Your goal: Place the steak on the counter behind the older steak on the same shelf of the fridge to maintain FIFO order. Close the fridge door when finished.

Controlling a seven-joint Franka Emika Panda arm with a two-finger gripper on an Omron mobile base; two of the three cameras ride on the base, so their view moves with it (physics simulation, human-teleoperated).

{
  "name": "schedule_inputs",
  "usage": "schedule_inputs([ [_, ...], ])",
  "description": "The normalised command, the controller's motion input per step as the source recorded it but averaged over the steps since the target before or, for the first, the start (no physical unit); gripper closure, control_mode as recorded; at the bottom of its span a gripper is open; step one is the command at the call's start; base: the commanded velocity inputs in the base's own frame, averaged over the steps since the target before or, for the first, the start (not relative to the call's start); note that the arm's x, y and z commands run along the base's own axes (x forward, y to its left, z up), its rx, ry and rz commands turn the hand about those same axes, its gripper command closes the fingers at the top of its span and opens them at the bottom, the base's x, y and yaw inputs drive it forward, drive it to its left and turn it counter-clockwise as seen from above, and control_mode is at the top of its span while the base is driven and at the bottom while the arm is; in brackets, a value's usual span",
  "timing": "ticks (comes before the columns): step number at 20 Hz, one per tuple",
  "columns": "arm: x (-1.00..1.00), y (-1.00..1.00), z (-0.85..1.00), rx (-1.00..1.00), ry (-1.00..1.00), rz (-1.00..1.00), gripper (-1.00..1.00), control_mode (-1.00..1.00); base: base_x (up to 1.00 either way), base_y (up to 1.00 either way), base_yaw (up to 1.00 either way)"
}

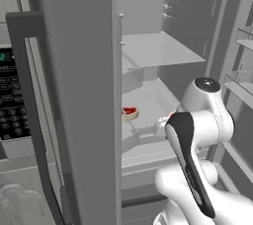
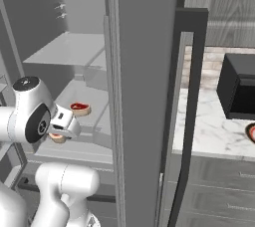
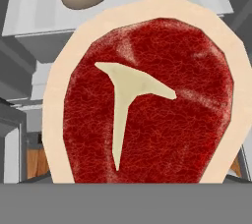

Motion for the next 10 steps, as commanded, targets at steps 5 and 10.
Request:
schedule_inputs([
  [5,0.8,0.01,-0.09,0.0,-0.34,0.02,1.0,-1.0,0.0,0.0,0.0],
  [10,0.93,0.0,-0.2,0.0,-0.29,0.0,1.0,-1.0,0.0,0.0,0.0],
])
